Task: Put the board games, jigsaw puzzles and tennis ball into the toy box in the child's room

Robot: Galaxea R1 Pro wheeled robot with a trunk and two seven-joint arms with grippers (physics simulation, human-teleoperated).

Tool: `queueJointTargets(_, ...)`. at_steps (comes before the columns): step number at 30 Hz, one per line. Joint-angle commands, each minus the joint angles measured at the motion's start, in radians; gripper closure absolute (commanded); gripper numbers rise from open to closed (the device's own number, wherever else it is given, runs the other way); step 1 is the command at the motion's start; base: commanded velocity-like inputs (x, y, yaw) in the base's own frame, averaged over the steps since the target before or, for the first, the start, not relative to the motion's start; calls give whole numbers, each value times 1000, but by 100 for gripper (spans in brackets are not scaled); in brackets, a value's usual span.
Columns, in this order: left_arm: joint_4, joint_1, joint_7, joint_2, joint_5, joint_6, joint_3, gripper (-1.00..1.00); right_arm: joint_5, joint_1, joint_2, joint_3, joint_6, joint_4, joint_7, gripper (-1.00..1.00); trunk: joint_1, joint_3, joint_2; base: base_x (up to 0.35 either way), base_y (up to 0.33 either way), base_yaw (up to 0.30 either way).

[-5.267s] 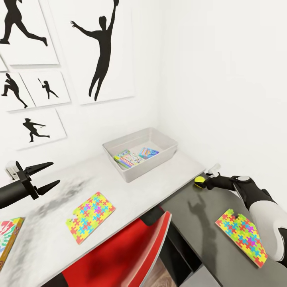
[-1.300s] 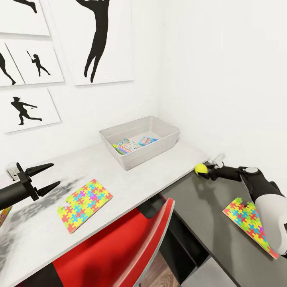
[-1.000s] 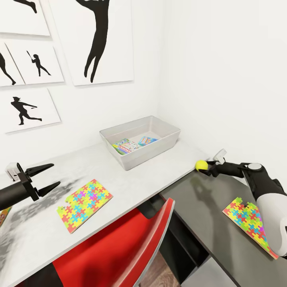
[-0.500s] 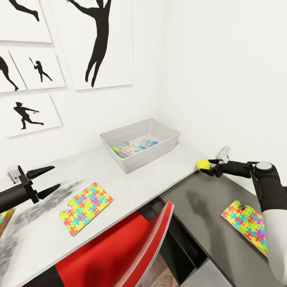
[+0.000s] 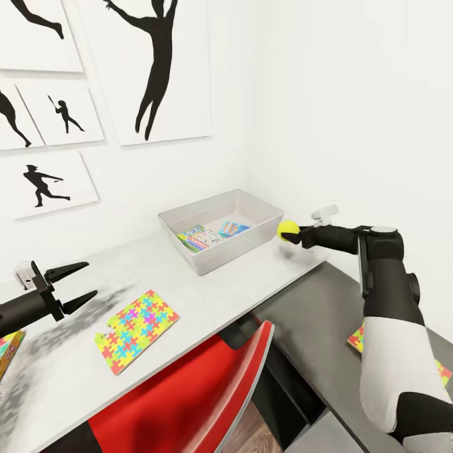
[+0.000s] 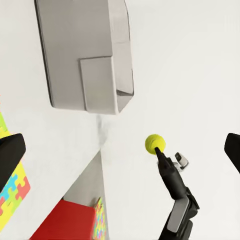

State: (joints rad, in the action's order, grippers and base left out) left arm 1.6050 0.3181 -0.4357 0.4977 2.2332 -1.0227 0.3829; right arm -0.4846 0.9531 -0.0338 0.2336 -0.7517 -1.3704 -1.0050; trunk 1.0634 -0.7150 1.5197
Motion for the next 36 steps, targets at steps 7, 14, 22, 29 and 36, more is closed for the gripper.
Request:
queueJointTargets(7,2,16,-11,-41,9,-5,7,-100,0,91,60,2,-227,-72,35,100,-27,21,-49,0,0,0)
queueJointTargets(14,1,25,-22,-41,8,-3,14,-100,-9,96,70,-37,-286,-155,39,100,-54,43,-98,0,0,0)
queueJointTargets(22,0,25,-59,-48,4,17,6,-100,-23,88,71,-124,-296,-178,42,100,-84,68,-154,0,0,0)
queueJointTargets(29,1,36,-61,-92,-63,43,-34,-100,-28,69,70,-127,-296,-228,42,100,-111,90,-203,0,0,111)
queueJointTargets(36,0,43,-61,-104,-108,45,-42,-100,-29,77,68,-125,-296,-226,42,100,-138,112,-252,0,0,286)
